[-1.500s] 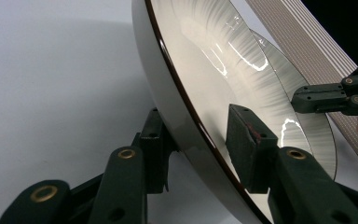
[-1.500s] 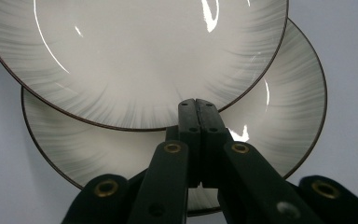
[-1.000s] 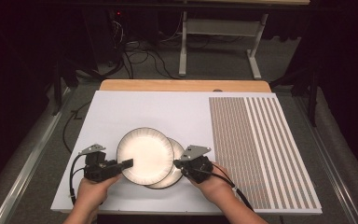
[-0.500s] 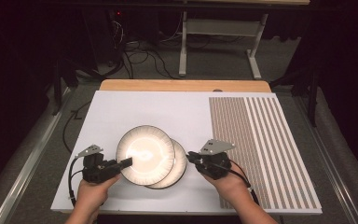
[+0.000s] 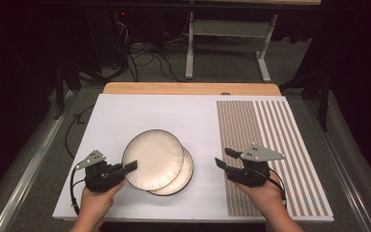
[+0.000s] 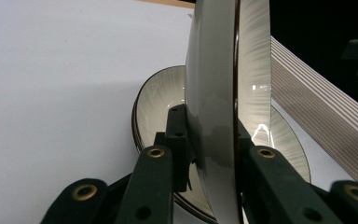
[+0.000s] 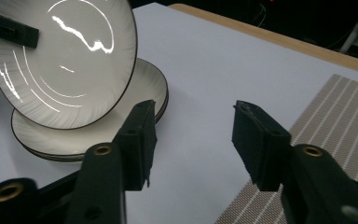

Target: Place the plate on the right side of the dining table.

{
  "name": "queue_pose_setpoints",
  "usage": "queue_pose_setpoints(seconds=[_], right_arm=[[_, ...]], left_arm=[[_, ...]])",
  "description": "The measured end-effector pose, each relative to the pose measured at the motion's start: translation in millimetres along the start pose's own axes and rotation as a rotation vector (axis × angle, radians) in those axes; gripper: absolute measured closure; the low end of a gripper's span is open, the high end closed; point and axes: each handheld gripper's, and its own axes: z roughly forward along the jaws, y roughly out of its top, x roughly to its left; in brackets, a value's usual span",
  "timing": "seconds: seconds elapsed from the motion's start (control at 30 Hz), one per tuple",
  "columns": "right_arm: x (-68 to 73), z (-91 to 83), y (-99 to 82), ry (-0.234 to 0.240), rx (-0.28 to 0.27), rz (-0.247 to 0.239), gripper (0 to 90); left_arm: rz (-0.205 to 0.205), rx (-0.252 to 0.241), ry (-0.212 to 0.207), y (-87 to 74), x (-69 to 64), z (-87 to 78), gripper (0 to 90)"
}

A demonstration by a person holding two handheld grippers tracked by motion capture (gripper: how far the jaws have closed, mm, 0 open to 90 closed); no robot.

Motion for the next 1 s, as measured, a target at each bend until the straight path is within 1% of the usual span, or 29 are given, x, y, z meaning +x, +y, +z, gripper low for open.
queue_pose_setpoints(seconds=[0.03,0.07,0.1,0.13,0.23,0.3,0.37,0.43,0.47,0.53,0.6,0.63,0.7,0.77,0.8,0.83,0.87,0.9,0.97,1.0], right_arm=[[-1.6,-3.5,-1.9,-0.007,-0.014,0.001,46.1],[-3.2,-7.5,-4.0,-0.015,-0.019,0.010,43.2],[-6.2,-12.0,-6.6,-0.017,-0.028,0.014,39.1],[-6.2,-12.0,-6.6,-0.017,-0.028,0.014,39.1],[-10.5,-18.2,-9.9,-0.031,-0.032,0.007,29.0],[-12.6,-21.7,-12.0,-0.041,-0.041,0.018,22.4],[-14.9,-25.5,-14.3,-0.054,-0.057,0.022,15.9],[-16.4,-28.5,-16.0,-0.061,-0.076,0.019,12.8],[-17.1,-30.9,-17.1,-0.068,-0.089,0.016,7.4],[-17.2,-33.8,-18.6,-0.069,-0.104,0.027,1.1],[-17.2,-36.1,-21.1,-0.070,-0.121,0.025,0.6],[-16.9,-36.8,-21.7,-0.068,-0.115,0.030,0.6],[-17.1,-36.6,-22.6,-0.067,-0.105,0.024,0.6],[-16.1,-36.5,-21.4,-0.077,-0.099,0.008,0.6],[-15.3,-36.1,-20.7,-0.078,-0.100,0.011,0.6],[-14.8,-35.8,-19.6,-0.080,-0.097,0.001,0.6],[-13.7,-34.0,-18.4,-0.077,-0.102,-0.006,0.7],[-12.9,-32.5,-17.5,-0.072,-0.103,-0.003,0.7],[-9.9,-27.5,-14.5,-0.048,-0.097,0.018,0.7],[-7.8,-25.1,-12.9,-0.045,-0.093,0.008,0.7]], left_arm=[[0.022,-0.009,0.001,0.5,-2.0,-0.4,78.3],[0.035,-0.015,0.004,0.7,-3.3,-0.8,79.0],[0.054,-0.026,0.011,0.8,-5.5,-1.2,79.8],[0.073,-0.034,0.018,1.0,-7.6,-1.6,79.8],[0.140,-0.052,0.029,1.2,-13.8,-1.9,80.6],[0.163,-0.052,0.031,1.3,-15.9,-1.2,80.7],[0.169,-0.055,0.030,1.1,-16.4,-0.8,80.7],[0.175,-0.059,0.028,0.6,-16.5,-1.1,80.7],[0.180,-0.059,0.027,0.5,-16.6,-1.3,80.7],[0.194,-0.064,0.027,0.4,-18.0,-1.2,80.7],[0.204,-0.067,0.027,0.0,-18.8,-1.5,80.7],[0.207,-0.066,0.028,0.1,-19.2,-1.6,80.7],[0.208,-0.067,0.027,0.0,-19.0,-1.5,80.6],[0.206,-0.069,0.027,-0.1,-18.6,-1.2,80.6],[0.212,-0.067,0.029,-0.1,-18.6,-1.3,80.5],[0.221,-0.064,0.031,0.0,-18.7,-1.6,80.4],[0.223,-0.064,0.031,0.1,-18.9,-1.6,80.4],[0.224,-0.063,0.031,0.2,-18.9,-1.6,80.4],[0.225,-0.060,0.032,0.6,-18.6,-1.4,80.4],[0.224,-0.060,0.031,0.8,-18.5,-1.2,80.3]])
